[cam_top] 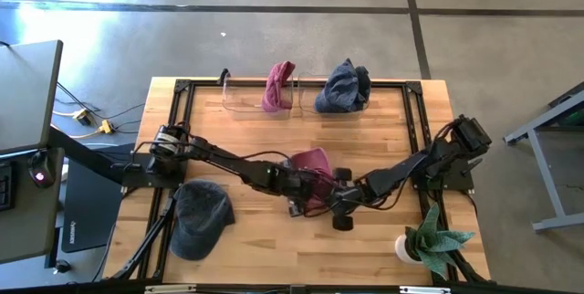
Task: Pick & Place hat
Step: Put the red cap into the left transparent bin
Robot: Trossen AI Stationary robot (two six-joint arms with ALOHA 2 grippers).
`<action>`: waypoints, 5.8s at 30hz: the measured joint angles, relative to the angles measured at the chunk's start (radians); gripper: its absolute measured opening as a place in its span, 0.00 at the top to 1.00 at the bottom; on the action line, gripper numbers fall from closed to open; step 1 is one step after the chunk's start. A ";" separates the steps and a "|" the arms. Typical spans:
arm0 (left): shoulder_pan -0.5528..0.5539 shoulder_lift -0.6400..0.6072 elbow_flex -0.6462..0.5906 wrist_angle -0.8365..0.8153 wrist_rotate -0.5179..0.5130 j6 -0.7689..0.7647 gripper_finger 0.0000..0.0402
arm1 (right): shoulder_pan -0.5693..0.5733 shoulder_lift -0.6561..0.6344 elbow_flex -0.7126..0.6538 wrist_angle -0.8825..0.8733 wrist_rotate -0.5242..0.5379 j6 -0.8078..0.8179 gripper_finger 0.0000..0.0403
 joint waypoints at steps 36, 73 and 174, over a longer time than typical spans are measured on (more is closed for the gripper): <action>-0.007 0.052 0.022 0.101 0.164 0.101 0.62 | 0.005 0.003 0.019 -0.082 0.118 0.041 0.99; -0.187 -0.065 -0.022 0.150 -0.178 0.376 0.62 | 0.033 0.060 0.002 0.230 0.119 -0.427 0.90; 0.635 -0.230 0.576 -0.956 -0.157 1.669 1.00 | 0.212 -0.380 0.003 -0.317 0.461 -0.047 0.78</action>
